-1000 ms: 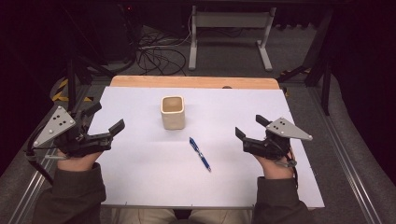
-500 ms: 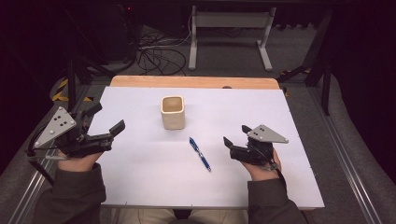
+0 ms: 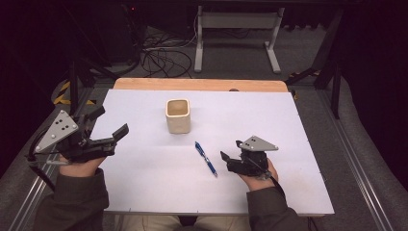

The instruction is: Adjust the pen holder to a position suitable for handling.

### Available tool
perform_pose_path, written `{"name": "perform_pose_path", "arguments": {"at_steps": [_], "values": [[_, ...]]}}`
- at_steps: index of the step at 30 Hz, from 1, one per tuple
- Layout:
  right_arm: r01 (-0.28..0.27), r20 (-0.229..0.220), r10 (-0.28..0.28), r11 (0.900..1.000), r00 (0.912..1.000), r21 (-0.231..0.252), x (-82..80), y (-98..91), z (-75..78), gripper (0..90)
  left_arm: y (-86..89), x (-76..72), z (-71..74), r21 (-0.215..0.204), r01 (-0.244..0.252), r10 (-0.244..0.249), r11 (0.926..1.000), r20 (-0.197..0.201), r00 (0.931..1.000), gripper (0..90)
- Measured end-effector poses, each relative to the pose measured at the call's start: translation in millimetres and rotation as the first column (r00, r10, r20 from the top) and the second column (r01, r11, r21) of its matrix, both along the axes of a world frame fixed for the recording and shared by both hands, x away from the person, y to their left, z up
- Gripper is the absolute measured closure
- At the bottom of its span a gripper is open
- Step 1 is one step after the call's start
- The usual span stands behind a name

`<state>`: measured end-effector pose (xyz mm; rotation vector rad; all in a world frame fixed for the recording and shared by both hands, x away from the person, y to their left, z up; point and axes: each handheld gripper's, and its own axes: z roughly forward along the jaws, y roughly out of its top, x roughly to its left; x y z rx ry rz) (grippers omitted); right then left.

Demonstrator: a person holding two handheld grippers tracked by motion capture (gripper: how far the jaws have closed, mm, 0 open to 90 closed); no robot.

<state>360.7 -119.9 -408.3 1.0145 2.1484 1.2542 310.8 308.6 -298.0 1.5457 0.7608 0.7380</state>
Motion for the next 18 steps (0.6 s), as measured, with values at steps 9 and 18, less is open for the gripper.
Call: {"name": "perform_pose_path", "arguments": {"at_steps": [9, 18], "values": [[-0.026, -0.072, 0.023, 0.9989, 0.9972, -0.039, 2.1, 12.1, -14.8, 37.3, -0.2, 0.1, -0.1, 0.001, 0.001, -0.001, 1.0, -0.002, 1.0, 8.2], [-0.043, -0.112, 0.033, 0.9956, 0.9931, -0.084, 2.6, 22.1, -29.1, 42.9, -1.4, 0.6, -0.5, 0.01, 0.008, -0.008, 0.9999, -0.011, 0.9999, 8.4]]}}
